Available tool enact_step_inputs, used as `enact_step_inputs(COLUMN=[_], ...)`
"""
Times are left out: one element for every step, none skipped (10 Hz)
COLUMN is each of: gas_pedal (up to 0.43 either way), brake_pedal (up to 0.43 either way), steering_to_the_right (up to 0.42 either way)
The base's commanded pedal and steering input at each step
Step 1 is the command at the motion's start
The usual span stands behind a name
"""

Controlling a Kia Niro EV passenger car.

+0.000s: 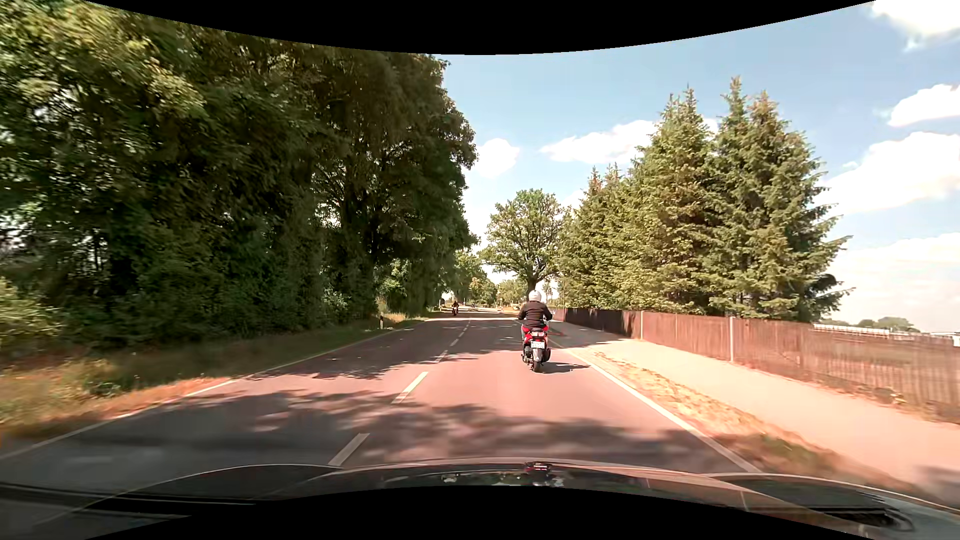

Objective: Follow the waypoints while adhering to traffic rules and regulations

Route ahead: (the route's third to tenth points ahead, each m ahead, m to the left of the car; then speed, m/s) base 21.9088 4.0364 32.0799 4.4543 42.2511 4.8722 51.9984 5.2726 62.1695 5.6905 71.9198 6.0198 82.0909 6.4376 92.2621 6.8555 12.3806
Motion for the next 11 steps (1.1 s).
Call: enact_step_inputs(gas_pedal=[0.209,0.209,0.209,0.209,0.209,0.197,0.177,0.169,0.138,0.138,0.138], brake_pedal=[0.006,0.006,0.006,0.006,0.006,0.006,0.006,0.006,0.006,0.006,0.006], steering_to_the_right=[-0.006,-0.006,-0.006,-0.005,-0.005,-0.006,-0.006,-0.006,-0.006,-0.006,-0.006])
